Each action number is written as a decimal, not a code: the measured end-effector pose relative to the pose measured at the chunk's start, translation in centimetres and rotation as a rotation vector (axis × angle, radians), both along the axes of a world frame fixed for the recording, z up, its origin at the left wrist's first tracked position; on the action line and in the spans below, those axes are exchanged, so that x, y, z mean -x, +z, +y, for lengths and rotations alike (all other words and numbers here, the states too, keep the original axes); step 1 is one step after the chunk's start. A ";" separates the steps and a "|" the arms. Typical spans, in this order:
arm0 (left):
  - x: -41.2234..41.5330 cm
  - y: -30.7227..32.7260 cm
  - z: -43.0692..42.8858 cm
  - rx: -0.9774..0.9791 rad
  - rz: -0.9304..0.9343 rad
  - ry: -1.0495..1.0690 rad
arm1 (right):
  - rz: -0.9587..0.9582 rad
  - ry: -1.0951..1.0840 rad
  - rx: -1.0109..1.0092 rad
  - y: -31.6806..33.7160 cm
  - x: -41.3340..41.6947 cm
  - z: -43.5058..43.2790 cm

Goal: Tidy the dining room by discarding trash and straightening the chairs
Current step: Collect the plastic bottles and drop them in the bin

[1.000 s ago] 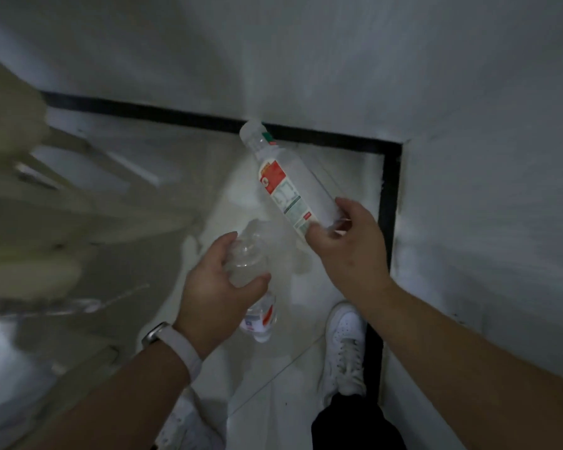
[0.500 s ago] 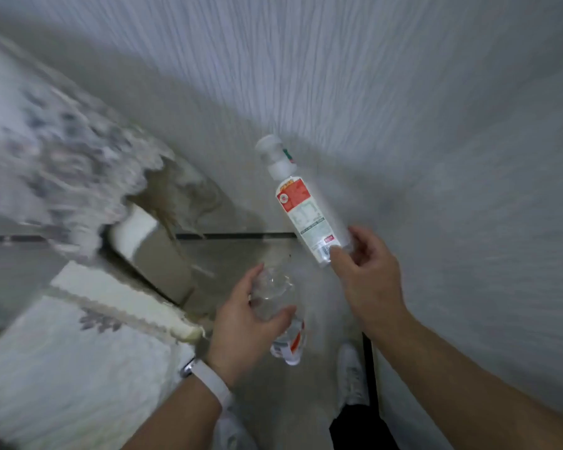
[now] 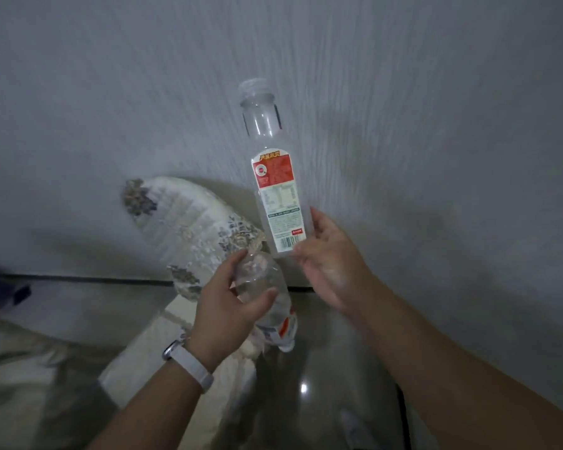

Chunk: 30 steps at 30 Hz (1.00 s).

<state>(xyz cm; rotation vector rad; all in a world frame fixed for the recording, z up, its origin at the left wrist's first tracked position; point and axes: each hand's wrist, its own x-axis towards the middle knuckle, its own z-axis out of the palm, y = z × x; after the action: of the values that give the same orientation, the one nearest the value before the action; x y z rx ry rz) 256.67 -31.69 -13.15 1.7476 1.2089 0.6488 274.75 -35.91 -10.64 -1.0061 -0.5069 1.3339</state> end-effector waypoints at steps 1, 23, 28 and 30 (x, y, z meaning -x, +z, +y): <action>0.7 0.9 -0.1 -0.015 -0.006 0.044 | -0.007 0.064 -0.010 0.5 0.3 0.2; 29.2 12.7 -22.3 -0.191 -0.171 0.956 | -0.768 0.746 -0.292 9.2 25.4 -6.8; 35.5 13.8 -30.4 -0.223 -0.222 1.085 | -0.691 0.864 -0.349 9.8 33.3 -12.9; 37.5 14.1 -33.4 -0.234 -0.220 1.123 | -0.642 0.919 -0.375 10.4 36.2 -15.3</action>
<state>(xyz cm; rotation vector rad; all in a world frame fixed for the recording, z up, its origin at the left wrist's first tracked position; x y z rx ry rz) 219.12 -65.14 1.00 0.9799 1.9676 1.6191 238.54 -51.24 -0.23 -0.8907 -1.7972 1.5771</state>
